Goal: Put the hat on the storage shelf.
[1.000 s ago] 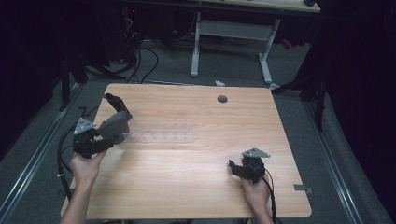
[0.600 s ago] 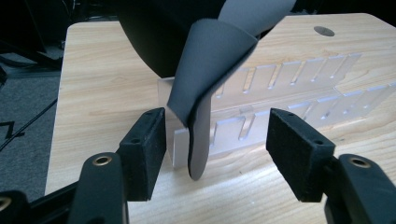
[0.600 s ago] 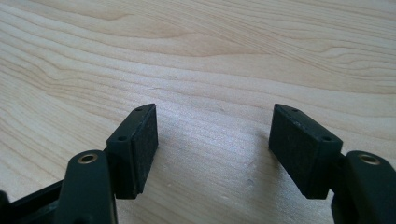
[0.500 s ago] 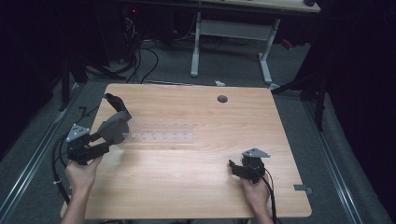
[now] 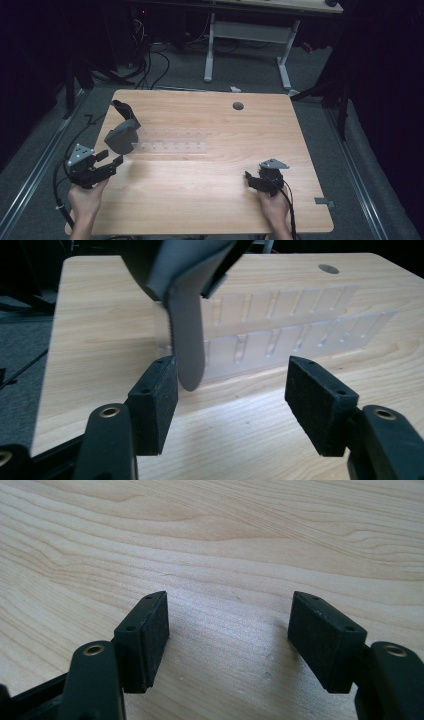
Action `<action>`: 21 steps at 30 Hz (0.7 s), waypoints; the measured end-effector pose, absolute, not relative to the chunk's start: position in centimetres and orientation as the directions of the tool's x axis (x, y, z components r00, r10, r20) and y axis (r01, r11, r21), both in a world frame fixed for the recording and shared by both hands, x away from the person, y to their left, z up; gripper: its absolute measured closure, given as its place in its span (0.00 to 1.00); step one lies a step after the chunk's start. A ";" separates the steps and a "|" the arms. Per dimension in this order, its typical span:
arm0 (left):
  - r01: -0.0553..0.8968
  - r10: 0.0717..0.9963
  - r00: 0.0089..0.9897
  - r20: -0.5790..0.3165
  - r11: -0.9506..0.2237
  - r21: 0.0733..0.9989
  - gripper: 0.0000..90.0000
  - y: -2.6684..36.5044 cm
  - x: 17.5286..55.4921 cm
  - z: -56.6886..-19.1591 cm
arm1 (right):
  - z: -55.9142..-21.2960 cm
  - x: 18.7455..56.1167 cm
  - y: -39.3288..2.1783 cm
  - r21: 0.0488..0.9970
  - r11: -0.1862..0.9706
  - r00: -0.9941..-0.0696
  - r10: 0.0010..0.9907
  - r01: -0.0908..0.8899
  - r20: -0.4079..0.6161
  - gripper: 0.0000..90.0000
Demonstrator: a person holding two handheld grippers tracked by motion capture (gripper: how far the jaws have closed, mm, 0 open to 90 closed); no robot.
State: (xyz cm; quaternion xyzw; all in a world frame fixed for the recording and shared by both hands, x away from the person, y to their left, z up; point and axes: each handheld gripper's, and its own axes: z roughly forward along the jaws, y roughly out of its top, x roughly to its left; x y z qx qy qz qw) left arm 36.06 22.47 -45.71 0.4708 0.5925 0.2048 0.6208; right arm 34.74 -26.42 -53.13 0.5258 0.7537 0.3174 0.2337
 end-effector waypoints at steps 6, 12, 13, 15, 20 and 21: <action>0.325 0.806 0.241 -0.540 0.458 0.828 0.43 21.1 35.4 -46.2 | -53.1 34.7 -26.4 0.724 0.246 -0.338 0.941 0.644 -0.019 0.37; 0.361 0.793 0.268 -0.547 0.444 0.820 0.42 19.5 35.1 -46.9 | -53.1 34.7 -26.4 0.724 0.245 -0.337 0.941 0.645 -0.018 0.37; 0.366 0.791 0.271 -0.548 0.442 0.819 0.42 19.2 35.0 -47.0 | -53.1 34.7 -26.4 0.724 0.245 -0.337 0.941 0.645 -0.018 0.37; 0.380 0.783 0.280 -0.556 0.441 0.813 0.42 18.6 35.0 -47.3 | -53.1 34.7 -26.4 0.724 0.245 -0.337 0.941 0.645 -0.018 0.37; 0.412 0.771 0.305 -0.559 0.423 0.807 0.42 17.0 35.0 -47.9 | -53.1 34.7 -26.4 0.725 0.247 -0.339 0.940 0.643 -0.020 0.37; 0.416 0.770 0.308 -0.559 0.419 0.807 0.42 16.7 35.1 -47.9 | -53.1 34.7 -26.4 0.725 0.248 -0.340 0.940 0.643 -0.020 0.37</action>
